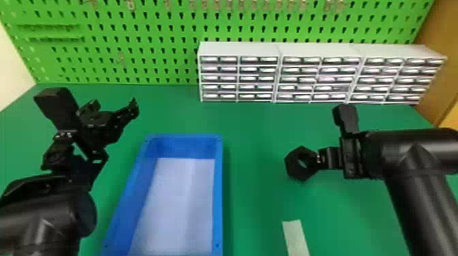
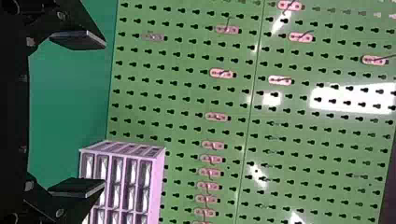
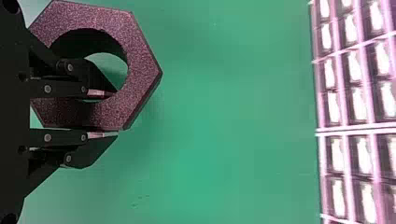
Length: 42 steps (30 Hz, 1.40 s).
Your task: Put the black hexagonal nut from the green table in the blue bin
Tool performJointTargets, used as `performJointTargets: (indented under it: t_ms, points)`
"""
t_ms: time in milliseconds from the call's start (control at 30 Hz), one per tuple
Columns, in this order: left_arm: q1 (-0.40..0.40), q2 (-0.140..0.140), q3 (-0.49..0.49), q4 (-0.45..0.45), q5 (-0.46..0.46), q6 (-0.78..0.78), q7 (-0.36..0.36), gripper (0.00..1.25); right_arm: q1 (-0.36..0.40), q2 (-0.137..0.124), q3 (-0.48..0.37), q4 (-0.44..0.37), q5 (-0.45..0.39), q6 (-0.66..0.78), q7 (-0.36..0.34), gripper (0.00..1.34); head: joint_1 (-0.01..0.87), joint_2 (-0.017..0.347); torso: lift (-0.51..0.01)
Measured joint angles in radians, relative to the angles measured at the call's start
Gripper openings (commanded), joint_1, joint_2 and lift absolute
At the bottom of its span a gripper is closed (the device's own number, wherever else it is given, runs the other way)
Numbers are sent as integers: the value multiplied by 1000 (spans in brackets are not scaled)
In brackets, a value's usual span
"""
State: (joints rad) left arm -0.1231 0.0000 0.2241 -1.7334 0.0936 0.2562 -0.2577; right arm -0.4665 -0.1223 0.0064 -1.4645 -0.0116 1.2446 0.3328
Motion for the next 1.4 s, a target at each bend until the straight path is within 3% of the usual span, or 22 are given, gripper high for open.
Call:
performJointTargets:
  t_ms: [833,1400]
  points:
    - [0,0,-2,0,-1,0,0,1022,52,0,-10,-127,-80,-358,0,239,686,51,-97]
    - [2,0,-1,0,-3,0,0,1019,97,21,7,-263,-88,-576,0,239,686,51,-97]
